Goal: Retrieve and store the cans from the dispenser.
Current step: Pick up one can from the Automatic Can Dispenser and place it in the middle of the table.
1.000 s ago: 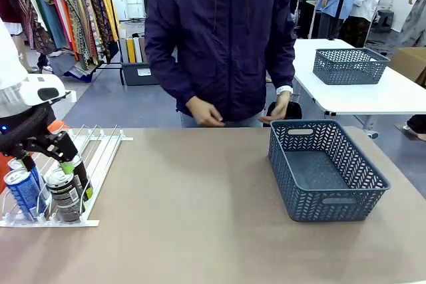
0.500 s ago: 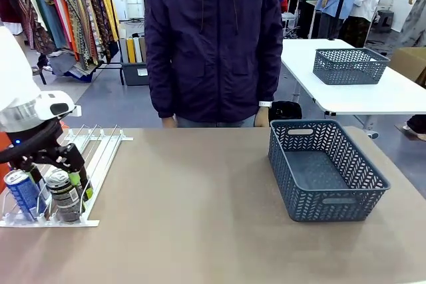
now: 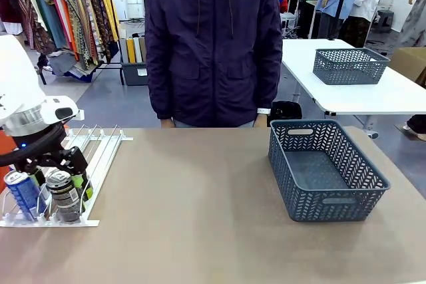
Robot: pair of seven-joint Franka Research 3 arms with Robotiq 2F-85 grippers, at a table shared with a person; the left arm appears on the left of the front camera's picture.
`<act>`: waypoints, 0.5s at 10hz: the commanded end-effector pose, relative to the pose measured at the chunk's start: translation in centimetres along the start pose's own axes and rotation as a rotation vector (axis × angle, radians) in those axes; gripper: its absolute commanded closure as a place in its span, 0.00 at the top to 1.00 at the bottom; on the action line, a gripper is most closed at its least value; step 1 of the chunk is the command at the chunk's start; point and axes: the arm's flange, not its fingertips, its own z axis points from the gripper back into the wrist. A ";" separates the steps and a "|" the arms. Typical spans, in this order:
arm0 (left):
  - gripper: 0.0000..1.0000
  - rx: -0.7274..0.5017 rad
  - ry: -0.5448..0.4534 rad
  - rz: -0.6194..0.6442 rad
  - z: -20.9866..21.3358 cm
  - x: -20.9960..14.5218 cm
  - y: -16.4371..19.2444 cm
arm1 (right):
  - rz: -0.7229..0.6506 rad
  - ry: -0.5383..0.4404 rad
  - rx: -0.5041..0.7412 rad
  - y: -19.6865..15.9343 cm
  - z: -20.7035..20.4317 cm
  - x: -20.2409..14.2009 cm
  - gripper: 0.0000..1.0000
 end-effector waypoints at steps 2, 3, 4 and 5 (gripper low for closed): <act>0.00 0.044 -0.029 0.006 0.2 -0.2 -0.4 | -0.010 -0.021 0.018 0.5 -0.2 0.3 1.00; 0.00 0.046 -0.030 0.012 0.2 -0.1 -0.5 | -0.010 -0.021 0.018 0.5 -0.2 0.3 1.00; 0.00 0.045 -0.026 0.012 0.1 0.0 -0.5 | -0.010 -0.021 0.018 0.5 -0.2 0.3 1.00; 0.00 0.046 -0.023 0.013 0.1 0.0 -0.6 | -0.010 -0.021 0.018 0.5 -0.2 0.3 1.00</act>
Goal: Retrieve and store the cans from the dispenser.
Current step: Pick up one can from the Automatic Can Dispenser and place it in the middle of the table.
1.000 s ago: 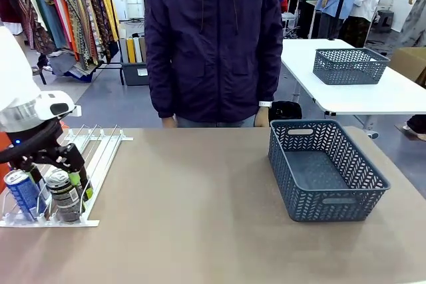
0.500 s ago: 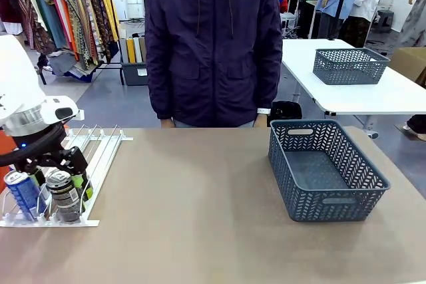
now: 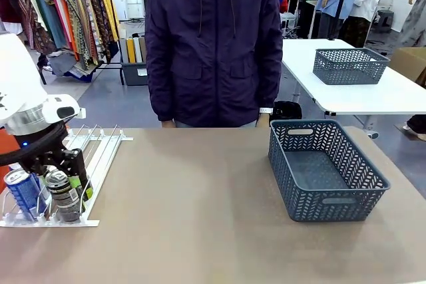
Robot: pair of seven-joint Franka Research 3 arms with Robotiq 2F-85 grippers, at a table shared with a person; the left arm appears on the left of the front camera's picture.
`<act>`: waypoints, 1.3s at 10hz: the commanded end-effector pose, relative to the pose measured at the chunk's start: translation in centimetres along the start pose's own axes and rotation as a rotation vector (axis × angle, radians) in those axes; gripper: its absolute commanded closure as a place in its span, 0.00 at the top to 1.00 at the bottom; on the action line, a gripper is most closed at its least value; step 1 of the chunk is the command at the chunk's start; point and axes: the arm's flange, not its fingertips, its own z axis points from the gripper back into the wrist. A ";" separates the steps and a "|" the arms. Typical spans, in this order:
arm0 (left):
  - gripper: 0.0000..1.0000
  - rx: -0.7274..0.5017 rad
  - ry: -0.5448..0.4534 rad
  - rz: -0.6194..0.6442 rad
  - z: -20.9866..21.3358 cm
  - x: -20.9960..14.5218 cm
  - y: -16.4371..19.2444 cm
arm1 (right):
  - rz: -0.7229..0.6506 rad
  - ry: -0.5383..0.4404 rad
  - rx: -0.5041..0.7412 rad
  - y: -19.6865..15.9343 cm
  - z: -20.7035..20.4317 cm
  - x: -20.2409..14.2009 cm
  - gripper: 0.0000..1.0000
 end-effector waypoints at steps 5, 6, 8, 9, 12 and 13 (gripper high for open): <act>0.00 0.052 -0.054 0.019 2.6 -1.2 -0.8 | -0.010 -0.022 0.018 0.5 -0.2 0.3 1.00; 0.00 0.068 -0.057 -0.029 5.1 -2.0 -1.5 | -0.010 -0.022 0.018 0.5 -0.2 0.3 1.00; 0.00 0.047 -0.121 -0.116 11.1 -3.6 -2.1 | -0.010 -0.022 0.018 0.5 -0.2 0.3 1.00; 0.00 0.050 -0.189 -0.176 14.6 -5.3 -2.3 | -0.010 -0.022 0.018 0.5 -0.2 0.3 1.00; 0.00 0.088 -0.350 -0.202 20.3 -9.2 -2.3 | -0.010 -0.022 0.018 0.5 -0.2 0.3 1.00; 0.00 0.070 -0.355 -0.188 20.5 -9.2 -1.8 | -0.010 -0.022 0.018 0.5 -0.2 0.3 1.00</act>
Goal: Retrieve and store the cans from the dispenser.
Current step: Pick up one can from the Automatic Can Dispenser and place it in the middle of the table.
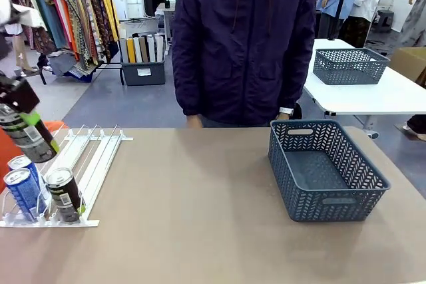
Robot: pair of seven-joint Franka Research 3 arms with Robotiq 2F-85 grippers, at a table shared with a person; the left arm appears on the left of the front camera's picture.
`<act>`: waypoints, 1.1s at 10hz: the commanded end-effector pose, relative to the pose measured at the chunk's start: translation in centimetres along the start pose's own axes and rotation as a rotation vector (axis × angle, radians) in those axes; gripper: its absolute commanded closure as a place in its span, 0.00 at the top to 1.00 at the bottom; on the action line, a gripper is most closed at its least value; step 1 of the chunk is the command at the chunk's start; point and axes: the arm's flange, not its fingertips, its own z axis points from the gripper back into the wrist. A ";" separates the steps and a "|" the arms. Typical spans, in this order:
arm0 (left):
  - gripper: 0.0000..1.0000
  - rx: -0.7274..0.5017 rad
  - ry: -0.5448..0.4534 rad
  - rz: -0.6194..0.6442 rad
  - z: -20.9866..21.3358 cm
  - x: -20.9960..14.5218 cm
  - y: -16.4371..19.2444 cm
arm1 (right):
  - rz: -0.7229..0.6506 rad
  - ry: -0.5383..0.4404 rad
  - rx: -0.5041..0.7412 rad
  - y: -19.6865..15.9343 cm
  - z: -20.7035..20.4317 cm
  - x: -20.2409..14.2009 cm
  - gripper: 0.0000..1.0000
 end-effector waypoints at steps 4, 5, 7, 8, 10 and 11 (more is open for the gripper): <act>0.00 0.000 0.000 0.000 0.0 0.0 0.0 | -0.010 -0.023 0.016 0.5 -0.2 0.3 1.00; 0.00 0.000 0.000 0.000 0.0 0.0 0.0 | -0.010 -0.023 0.016 0.5 -0.2 0.3 1.00; 0.00 -0.007 0.014 0.001 -0.6 -0.2 0.1 | -0.010 -0.023 0.016 0.5 -0.2 0.3 1.00; 0.00 -0.059 -0.054 -0.059 -1.4 0.7 -1.5 | -0.010 -0.023 0.016 0.5 -0.2 0.3 1.00; 0.00 -0.099 -0.051 -0.212 -4.2 6.6 -7.8 | -0.010 -0.023 0.016 0.5 -0.2 0.3 1.00; 0.00 -0.107 -0.053 -0.305 -5.6 9.7 -12.3 | -0.010 -0.023 0.016 0.5 -0.2 0.3 1.00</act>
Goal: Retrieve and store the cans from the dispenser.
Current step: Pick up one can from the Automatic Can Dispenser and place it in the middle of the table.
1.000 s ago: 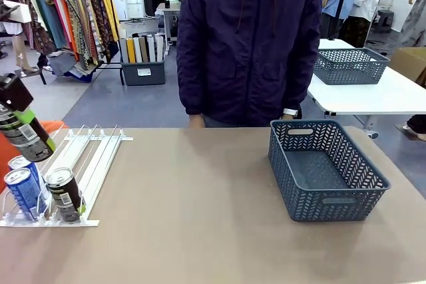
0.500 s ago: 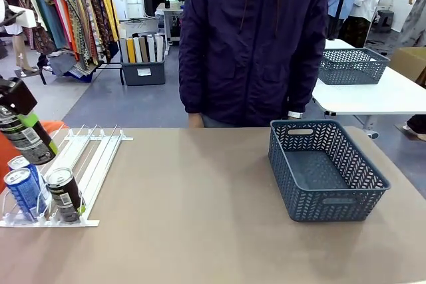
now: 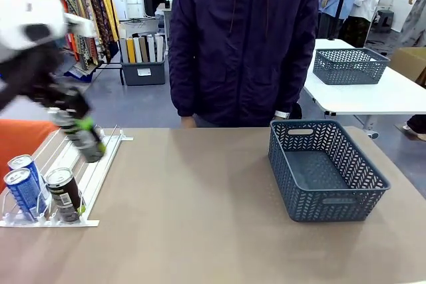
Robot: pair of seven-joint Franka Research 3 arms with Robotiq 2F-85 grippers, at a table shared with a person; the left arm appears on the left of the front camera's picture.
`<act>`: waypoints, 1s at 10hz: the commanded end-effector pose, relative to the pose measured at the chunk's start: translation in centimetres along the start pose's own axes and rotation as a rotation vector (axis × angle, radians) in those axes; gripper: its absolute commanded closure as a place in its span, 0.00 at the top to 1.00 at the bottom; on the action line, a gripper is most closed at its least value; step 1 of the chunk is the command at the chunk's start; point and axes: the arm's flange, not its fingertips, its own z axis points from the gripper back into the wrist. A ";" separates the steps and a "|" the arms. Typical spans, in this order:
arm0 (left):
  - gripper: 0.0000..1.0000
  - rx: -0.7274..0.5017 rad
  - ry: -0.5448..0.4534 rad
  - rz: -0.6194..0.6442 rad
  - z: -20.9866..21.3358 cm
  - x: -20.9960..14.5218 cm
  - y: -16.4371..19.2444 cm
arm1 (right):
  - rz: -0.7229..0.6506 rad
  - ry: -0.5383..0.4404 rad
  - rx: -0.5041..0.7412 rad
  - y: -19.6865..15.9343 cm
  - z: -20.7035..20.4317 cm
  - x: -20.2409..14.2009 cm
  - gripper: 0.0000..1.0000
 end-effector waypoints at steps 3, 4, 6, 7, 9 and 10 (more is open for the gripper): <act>0.00 0.034 0.090 -0.294 -9.7 12.6 -13.2 | -0.010 -0.023 0.015 0.5 -0.2 0.3 1.00; 0.00 0.020 0.104 -0.338 -12.5 13.0 -15.5 | -0.010 -0.023 0.015 0.5 -0.2 0.3 1.00; 0.00 -0.071 0.102 -0.370 -17.2 12.9 -17.9 | -0.010 -0.023 0.015 0.5 -0.2 0.3 1.00; 0.00 -0.103 0.104 -0.364 -19.0 12.8 -18.0 | -0.010 -0.023 0.015 0.5 -0.2 0.3 1.00; 0.00 -0.149 0.112 -0.327 -20.7 12.9 -17.2 | -0.010 -0.023 0.015 0.5 -0.2 0.3 1.00; 0.00 -0.165 0.119 -0.296 -21.1 12.8 -16.6 | -0.010 -0.023 0.015 0.5 -0.2 0.3 1.00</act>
